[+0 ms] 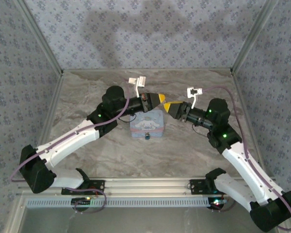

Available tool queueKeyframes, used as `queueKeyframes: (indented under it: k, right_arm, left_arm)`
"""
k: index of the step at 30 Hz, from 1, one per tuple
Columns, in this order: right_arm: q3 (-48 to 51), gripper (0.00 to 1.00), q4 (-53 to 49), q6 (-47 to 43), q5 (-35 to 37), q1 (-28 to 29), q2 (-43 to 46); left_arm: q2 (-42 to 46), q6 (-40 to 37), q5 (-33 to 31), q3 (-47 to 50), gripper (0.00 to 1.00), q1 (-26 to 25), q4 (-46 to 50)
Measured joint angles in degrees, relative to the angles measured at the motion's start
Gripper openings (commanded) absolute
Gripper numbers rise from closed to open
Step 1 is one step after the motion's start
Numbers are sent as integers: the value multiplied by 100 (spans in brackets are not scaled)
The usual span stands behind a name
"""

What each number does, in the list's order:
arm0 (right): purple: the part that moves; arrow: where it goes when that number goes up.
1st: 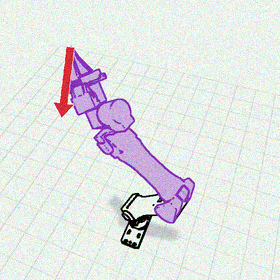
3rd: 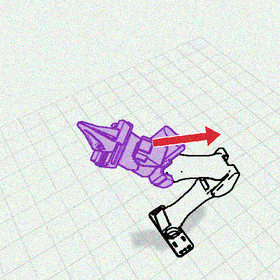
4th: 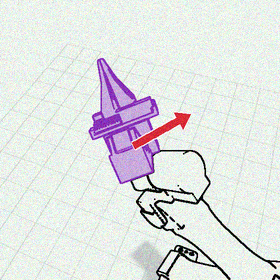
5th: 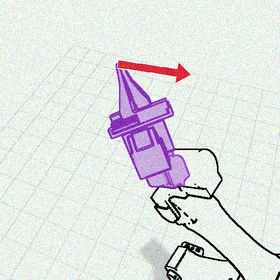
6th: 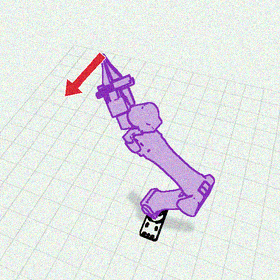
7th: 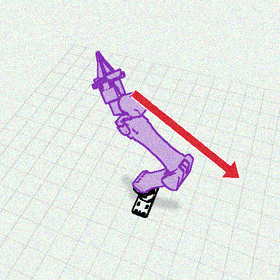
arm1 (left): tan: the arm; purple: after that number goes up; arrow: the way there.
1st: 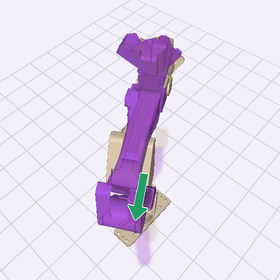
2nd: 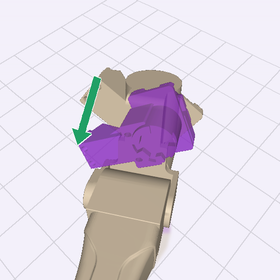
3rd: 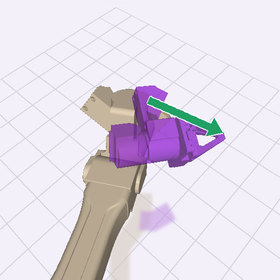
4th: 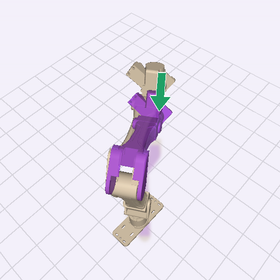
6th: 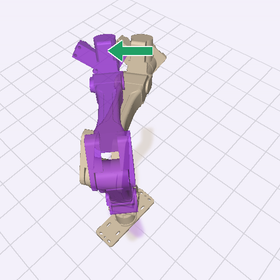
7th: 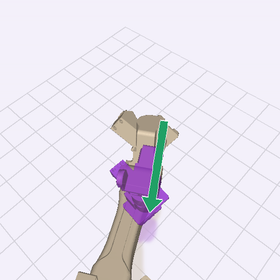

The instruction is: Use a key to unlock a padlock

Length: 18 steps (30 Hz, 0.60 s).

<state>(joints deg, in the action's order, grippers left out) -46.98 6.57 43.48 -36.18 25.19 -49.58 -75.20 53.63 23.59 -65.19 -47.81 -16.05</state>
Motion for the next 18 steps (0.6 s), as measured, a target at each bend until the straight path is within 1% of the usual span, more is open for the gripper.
queueKeyframes:
  k: [7,11,15,18]
  right_arm:
    - [175,39,887,634,-111,-48,48]
    - [221,42,1172,861,-92,-48,57]
    - [221,36,1394,986,-68,-57,55]
    - [221,36,1484,1043,-68,-57,50]
  left_arm:
    - [11,90,22,11,0,-31,-116]
    - [11,149,39,17,0,-87,-219]
    - [11,197,42,22,0,-107,-321]
    - [11,197,39,22,0,-107,-354]
